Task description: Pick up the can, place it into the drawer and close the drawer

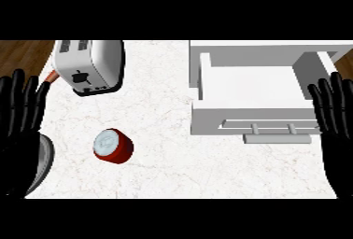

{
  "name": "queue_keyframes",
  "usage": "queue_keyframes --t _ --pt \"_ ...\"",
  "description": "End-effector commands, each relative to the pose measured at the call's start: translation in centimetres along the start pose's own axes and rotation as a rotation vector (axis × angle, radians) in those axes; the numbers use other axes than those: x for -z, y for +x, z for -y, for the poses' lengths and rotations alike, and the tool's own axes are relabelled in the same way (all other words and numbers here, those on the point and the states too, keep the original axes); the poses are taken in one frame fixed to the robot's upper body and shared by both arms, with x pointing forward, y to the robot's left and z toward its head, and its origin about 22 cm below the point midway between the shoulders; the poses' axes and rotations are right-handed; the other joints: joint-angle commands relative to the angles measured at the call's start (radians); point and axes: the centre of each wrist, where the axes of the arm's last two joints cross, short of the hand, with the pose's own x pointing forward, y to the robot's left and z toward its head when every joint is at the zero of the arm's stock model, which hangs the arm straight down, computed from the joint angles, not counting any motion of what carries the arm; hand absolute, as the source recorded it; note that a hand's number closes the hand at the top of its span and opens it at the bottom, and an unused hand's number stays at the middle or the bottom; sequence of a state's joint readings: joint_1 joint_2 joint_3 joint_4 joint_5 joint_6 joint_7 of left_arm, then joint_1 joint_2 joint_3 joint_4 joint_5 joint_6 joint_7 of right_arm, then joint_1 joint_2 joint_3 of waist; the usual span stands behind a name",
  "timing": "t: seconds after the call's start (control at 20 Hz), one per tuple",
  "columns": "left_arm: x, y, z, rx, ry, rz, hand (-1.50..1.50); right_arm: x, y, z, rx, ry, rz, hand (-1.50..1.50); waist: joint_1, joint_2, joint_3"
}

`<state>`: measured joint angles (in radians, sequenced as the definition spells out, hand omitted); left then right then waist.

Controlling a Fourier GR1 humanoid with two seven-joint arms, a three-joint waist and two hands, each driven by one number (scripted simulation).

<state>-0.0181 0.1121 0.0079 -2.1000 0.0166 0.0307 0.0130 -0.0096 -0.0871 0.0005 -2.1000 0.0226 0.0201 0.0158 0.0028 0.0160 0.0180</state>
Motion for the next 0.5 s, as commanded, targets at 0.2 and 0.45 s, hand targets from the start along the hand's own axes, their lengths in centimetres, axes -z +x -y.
queue_keyframes --t 0.2,0.45 --pt "-0.6 1.1 0.4 -0.137 -0.203 0.024 -1.5 0.9 0.2 -0.1 0.049 0.008 -0.022 -1.5 0.0 -0.017 -0.018" --pt "-3.0 0.5 -1.2 -0.015 -0.178 -0.38 -1.5 -2.0 -1.8 2.8 -0.011 -0.212 -0.317 -1.5 0.0 -0.018 -0.016"
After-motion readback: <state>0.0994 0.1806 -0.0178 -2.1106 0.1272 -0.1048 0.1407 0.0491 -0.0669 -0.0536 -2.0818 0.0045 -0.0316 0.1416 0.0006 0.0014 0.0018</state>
